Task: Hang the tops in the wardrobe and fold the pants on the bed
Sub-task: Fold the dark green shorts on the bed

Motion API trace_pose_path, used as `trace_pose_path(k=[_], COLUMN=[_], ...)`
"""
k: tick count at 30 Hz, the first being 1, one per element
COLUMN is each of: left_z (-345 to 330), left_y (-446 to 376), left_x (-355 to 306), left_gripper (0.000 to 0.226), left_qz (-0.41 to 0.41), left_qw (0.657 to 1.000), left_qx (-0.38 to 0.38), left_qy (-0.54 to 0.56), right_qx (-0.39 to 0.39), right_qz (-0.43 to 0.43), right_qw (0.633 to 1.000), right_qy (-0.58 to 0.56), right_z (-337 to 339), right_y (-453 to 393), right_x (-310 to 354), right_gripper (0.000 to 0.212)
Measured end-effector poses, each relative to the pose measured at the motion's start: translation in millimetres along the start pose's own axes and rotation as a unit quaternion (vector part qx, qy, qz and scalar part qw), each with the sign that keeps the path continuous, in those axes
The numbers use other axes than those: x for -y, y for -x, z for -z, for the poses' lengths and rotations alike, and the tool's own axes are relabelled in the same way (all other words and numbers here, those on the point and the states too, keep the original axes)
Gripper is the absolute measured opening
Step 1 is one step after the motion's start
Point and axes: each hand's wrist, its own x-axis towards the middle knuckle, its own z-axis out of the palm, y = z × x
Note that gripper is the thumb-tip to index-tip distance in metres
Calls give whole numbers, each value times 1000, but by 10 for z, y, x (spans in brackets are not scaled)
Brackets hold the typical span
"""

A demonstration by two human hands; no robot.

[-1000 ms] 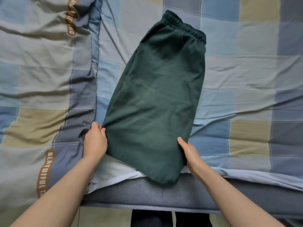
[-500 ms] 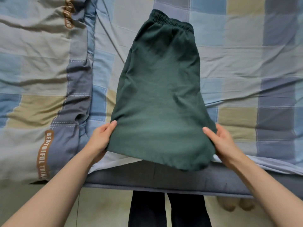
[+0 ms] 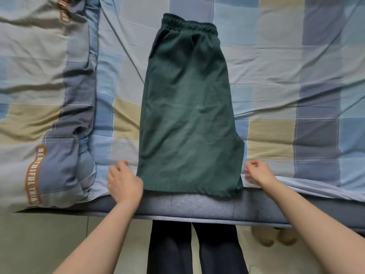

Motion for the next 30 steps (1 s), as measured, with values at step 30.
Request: trace_pose_path(k=[30], left_z=[-828], left_y=[245], left_x=[-1481], left_gripper=[17], left_qz=[44], left_qw=[831], left_qx=[367], left_qy=[416], right_qx=[92], right_qz=[642], right_qw=[577], right_qy=[496], right_z=[-46], right_y=[-145], right_x=[707], right_gripper=[66])
